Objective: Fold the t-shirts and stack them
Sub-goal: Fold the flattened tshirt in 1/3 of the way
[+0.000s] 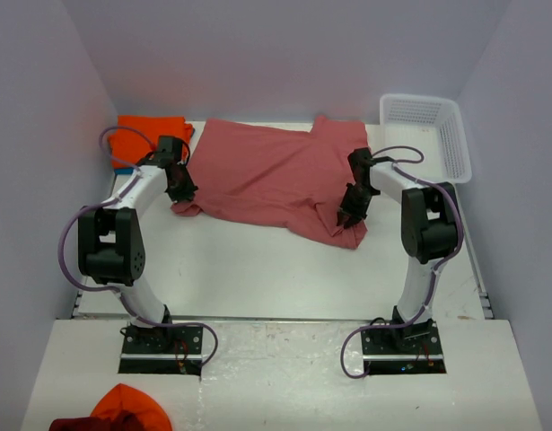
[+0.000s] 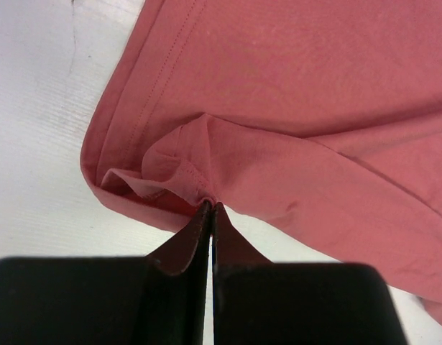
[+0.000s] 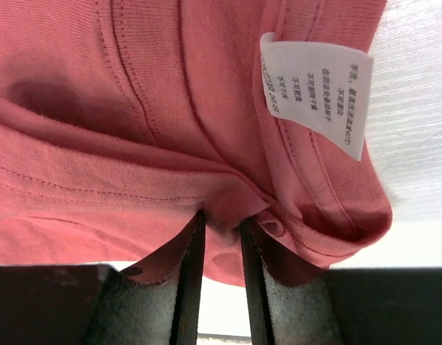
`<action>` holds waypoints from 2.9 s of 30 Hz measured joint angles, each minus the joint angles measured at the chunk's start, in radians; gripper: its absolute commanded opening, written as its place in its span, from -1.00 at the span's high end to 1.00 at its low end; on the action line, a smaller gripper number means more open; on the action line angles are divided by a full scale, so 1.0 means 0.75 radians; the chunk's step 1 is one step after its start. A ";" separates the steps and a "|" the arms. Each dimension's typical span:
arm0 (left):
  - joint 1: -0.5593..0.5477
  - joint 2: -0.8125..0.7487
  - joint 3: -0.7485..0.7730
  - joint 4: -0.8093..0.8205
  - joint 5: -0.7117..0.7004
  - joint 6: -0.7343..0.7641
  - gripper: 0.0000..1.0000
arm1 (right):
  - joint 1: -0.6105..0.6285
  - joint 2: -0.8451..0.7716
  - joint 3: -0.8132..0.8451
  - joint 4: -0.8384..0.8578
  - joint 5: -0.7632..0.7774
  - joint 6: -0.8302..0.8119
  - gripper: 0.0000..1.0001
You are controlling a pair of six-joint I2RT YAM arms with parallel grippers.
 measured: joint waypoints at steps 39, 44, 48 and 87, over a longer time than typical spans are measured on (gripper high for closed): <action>-0.014 0.006 -0.025 0.019 -0.001 0.001 1.00 | -0.004 -0.034 0.055 -0.025 0.089 0.001 0.61; -0.014 0.007 -0.026 0.020 0.000 0.001 1.00 | -0.005 -0.013 0.055 -0.024 0.085 -0.001 0.66; -0.014 0.011 -0.027 0.020 0.000 0.001 1.00 | -0.005 0.013 0.064 -0.024 0.079 -0.004 0.91; -0.065 -0.282 -0.136 -0.004 -0.163 0.035 1.00 | 0.060 -0.755 -0.303 0.487 0.281 -0.377 1.00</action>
